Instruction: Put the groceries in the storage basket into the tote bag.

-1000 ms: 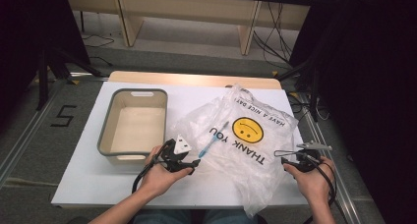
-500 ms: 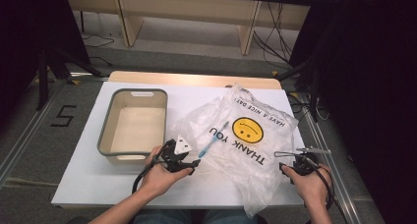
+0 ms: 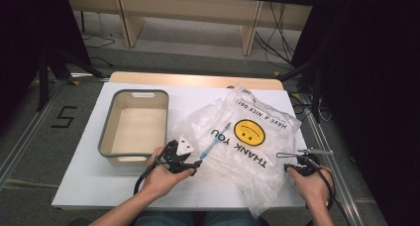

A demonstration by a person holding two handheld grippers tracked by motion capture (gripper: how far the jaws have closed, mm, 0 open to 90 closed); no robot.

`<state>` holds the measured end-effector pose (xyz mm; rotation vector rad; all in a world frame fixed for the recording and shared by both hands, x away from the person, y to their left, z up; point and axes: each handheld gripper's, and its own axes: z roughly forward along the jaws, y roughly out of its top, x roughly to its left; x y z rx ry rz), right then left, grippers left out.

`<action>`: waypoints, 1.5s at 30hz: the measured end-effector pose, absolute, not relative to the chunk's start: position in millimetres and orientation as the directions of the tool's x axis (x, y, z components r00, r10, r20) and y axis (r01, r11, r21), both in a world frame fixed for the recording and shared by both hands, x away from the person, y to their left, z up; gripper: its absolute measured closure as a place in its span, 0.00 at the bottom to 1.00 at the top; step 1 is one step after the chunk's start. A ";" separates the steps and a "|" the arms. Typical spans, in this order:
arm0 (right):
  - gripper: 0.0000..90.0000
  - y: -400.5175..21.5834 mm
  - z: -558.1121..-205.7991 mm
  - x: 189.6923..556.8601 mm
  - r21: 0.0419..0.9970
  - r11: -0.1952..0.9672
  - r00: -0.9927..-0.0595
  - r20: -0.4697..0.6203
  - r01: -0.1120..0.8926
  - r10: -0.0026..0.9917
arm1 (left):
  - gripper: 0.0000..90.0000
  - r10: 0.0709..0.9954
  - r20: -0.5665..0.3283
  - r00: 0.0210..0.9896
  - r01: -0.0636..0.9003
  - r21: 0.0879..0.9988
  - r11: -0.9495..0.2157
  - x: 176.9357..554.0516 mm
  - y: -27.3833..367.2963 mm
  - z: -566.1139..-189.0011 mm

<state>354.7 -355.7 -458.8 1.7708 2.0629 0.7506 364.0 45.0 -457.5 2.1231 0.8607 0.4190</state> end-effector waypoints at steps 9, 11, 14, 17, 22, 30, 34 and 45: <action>1.00 -367.1 -455.0 364.7 0.583 0.155 -0.178 -0.018 0.797 0.984 | 0.57 0.711 0.039 0.702 0.419 0.784 -0.458 365.6 46.9 -454.2; 1.00 -371.1 -456.1 366.2 0.580 0.167 -0.175 -0.041 0.798 0.984 | 0.57 0.723 0.062 0.688 0.403 0.797 -0.450 365.2 47.4 -450.8; 1.00 -376.4 -457.2 366.9 0.581 0.170 -0.163 -0.066 0.796 0.984 | 0.54 0.747 0.078 0.661 0.402 0.804 -0.439 365.4 47.4 -450.5; 1.00 -378.4 -457.0 366.8 0.582 0.172 -0.158 -0.076 0.794 0.985 | 0.49 0.752 0.092 0.652 0.406 0.796 -0.450 366.3 47.4 -452.1; 1.00 -376.2 -456.3 366.9 0.585 0.185 -0.170 -0.081 0.790 0.982 | 0.45 0.752 0.116 0.649 0.438 0.750 -0.495 372.1 45.4 -465.6; 1.00 -374.3 -455.6 366.9 0.589 0.192 -0.179 -0.081 0.785 0.981 | 0.62 0.726 0.198 0.659 0.460 0.658 -0.596 376.4 37.3 -480.8; 1.00 -373.8 -454.9 366.7 0.593 0.193 -0.181 -0.081 0.782 0.980 | 0.71 0.728 0.195 0.657 0.486 0.628 -0.607 376.5 35.9 -480.9; 0.98 -373.3 -453.8 366.3 0.605 0.189 -0.179 -0.078 0.773 0.981 | 0.95 0.762 0.061 0.645 0.580 0.610 -0.540 384.0 38.3 -481.0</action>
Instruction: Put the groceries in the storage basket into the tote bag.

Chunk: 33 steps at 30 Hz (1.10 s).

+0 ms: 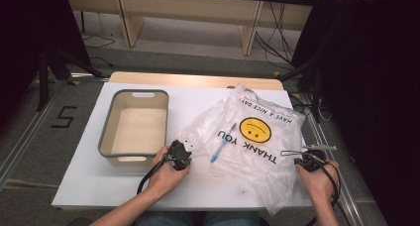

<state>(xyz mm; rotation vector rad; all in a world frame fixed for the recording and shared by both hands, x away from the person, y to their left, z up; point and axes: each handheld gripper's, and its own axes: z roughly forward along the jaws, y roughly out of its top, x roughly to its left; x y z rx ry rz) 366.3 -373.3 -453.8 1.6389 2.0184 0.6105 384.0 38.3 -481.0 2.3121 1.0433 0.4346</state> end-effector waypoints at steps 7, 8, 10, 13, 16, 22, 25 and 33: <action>0.68 -370.6 -440.4 360.7 0.665 0.109 -0.109 -0.042 0.738 0.993 | 0.99 0.767 0.033 0.641 0.596 0.607 -0.525 386.1 40.0 -480.5; 0.64 -369.2 -436.0 359.1 0.680 0.100 -0.101 -0.038 0.727 0.994 | 0.99 0.767 0.033 0.641 0.596 0.607 -0.525 386.1 40.0 -480.5; 0.60 -367.5 -432.0 357.8 0.694 0.098 -0.100 -0.037 0.713 0.994 | 0.99 0.767 0.033 0.641 0.597 0.607 -0.525 386.0 40.0 -480.4; 0.51 -356.0 -422.6 355.8 0.713 0.142 -0.171 -0.032 0.686 0.985 | 0.99 0.767 0.033 0.640 0.595 0.610 -0.523 385.5 40.0 -480.7; 0.49 -338.5 -425.5 357.3 0.705 0.216 -0.313 0.009 0.676 0.950 | 0.99 0.765 0.035 0.643 0.593 0.609 -0.526 385.6 40.1 -480.5; 0.40 -289.2 -441.2 354.3 0.615 0.423 -0.583 0.074 0.666 0.809 | 0.99 0.764 0.039 0.643 0.592 0.609 -0.529 385.0 40.1 -480.6; 0.36 -273.6 -448.0 350.1 0.567 0.503 -0.646 0.071 0.653 0.760 | 0.99 0.763 0.039 0.645 0.589 0.610 -0.530 384.8 40.3 -480.6; 0.38 -267.5 -459.0 348.0 0.460 0.646 -0.719 -0.022 0.609 0.694 | 0.99 0.764 0.040 0.643 0.589 0.613 -0.528 384.3 39.8 -480.8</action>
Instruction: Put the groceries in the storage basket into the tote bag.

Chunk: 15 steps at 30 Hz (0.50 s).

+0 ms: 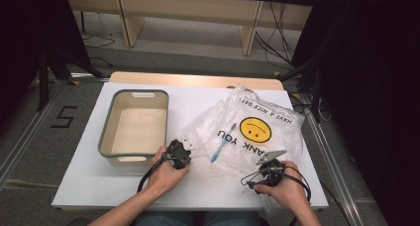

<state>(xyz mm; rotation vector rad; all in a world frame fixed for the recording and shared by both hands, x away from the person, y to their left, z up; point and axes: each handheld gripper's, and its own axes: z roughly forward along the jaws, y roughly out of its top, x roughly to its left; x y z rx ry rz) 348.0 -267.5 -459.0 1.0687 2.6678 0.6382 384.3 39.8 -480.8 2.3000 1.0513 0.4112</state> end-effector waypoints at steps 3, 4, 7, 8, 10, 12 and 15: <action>0.48 -268.1 -462.5 347.2 0.425 0.672 -0.732 -0.034 0.606 0.681 | 0.99 0.764 0.040 0.644 0.589 0.612 -0.528 384.1 39.6 -480.8; 0.52 -268.2 -463.0 346.9 0.414 0.680 -0.735 -0.039 0.605 0.677 | 0.99 0.764 0.040 0.643 0.589 0.612 -0.527 384.0 39.6 -480.8; 0.72 -268.9 -461.3 346.3 0.414 0.684 -0.741 -0.033 0.600 0.670 | 0.99 0.764 0.039 0.644 0.590 0.611 -0.528 383.8 39.6 -480.6; 0.78 -269.4 -460.9 346.5 0.411 0.686 -0.741 -0.037 0.601 0.671 | 0.99 0.761 0.039 0.647 0.589 0.607 -0.533 383.4 39.8 -480.1; 0.88 -269.9 -460.7 346.6 0.411 0.680 -0.739 -0.024 0.607 0.673 | 0.99 0.761 0.036 0.648 0.591 0.607 -0.532 382.7 39.6 -479.8; 0.95 -270.4 -460.1 346.6 0.408 0.680 -0.736 -0.030 0.609 0.676 | 0.99 0.761 0.031 0.648 0.593 0.606 -0.530 381.8 39.2 -479.6; 0.99 -272.4 -458.5 347.4 0.406 0.689 -0.737 -0.057 0.600 0.674 | 0.99 0.756 0.024 0.655 0.593 0.604 -0.533 380.0 37.7 -479.3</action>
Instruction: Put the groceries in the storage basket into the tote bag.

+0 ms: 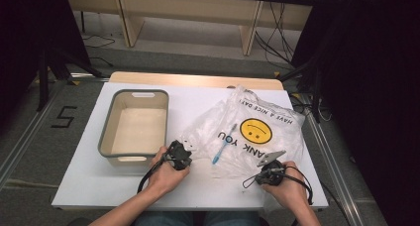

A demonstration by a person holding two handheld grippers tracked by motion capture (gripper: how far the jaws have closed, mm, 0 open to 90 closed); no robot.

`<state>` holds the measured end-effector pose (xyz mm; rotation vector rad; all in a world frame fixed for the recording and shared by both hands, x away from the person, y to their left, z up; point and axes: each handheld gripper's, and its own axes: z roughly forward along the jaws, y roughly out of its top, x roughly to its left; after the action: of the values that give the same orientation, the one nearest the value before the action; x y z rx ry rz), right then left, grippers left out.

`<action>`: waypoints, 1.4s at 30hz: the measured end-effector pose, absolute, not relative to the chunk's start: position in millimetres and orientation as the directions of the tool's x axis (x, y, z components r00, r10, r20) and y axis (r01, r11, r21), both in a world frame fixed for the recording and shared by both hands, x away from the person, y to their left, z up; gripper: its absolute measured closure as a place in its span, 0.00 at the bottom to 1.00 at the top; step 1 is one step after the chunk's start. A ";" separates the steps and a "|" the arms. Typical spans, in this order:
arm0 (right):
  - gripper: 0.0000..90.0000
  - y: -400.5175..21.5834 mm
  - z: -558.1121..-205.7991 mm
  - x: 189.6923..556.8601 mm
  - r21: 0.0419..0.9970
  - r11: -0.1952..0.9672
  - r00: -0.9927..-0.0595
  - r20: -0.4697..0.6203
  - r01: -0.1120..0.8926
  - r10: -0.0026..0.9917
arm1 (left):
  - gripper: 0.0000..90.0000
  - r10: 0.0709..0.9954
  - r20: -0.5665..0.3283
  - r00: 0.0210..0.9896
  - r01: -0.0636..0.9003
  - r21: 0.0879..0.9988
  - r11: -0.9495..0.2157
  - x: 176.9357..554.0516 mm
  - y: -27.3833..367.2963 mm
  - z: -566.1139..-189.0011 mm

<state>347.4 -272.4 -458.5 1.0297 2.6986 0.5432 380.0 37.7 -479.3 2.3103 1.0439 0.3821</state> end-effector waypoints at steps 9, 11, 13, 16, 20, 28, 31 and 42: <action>0.99 -282.4 -456.9 355.5 0.419 0.705 -0.711 -0.175 0.572 0.681 | 1.00 0.715 -0.033 0.699 0.587 0.598 -0.546 365.0 23.7 -477.8; 0.99 -285.0 -457.1 358.5 0.418 0.710 -0.704 -0.203 0.566 0.681 | 1.00 0.699 -0.045 0.713 0.579 0.600 -0.552 360.0 18.5 -478.0; 0.99 -286.7 -457.9 361.8 0.425 0.714 -0.697 -0.230 0.556 0.679 | 1.00 0.684 -0.053 0.728 0.571 0.600 -0.561 355.3 13.8 -477.9; 1.00 -288.1 -459.3 366.7 0.429 0.722 -0.687 -0.266 0.543 0.676 | 1.00 0.679 -0.034 0.734 0.546 0.624 -0.559 351.6 10.5 -475.1; 1.00 -291.7 -460.4 370.5 0.436 0.732 -0.690 -0.286 0.524 0.664 | 0.96 0.694 0.028 0.720 0.506 0.663 -0.552 352.4 12.8 -468.5; 1.00 -302.9 -459.5 371.9 0.428 0.731 -0.675 -0.309 0.531 0.671 | 0.54 0.764 0.136 0.631 0.451 0.737 -0.504 361.1 23.0 -460.8; 1.00 -306.5 -459.8 372.1 0.429 0.727 -0.669 -0.308 0.537 0.676 | 0.44 0.791 0.144 0.595 0.448 0.757 -0.475 364.4 27.1 -457.2; 1.00 -306.8 -459.9 371.6 0.434 0.723 -0.667 -0.307 0.537 0.679 | 0.59 0.783 0.023 0.622 0.611 0.611 -0.504 371.8 28.8 -480.9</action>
<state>371.6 -306.8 -459.9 0.9299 2.4763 0.4279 371.8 28.8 -480.9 2.2831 1.0905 0.4015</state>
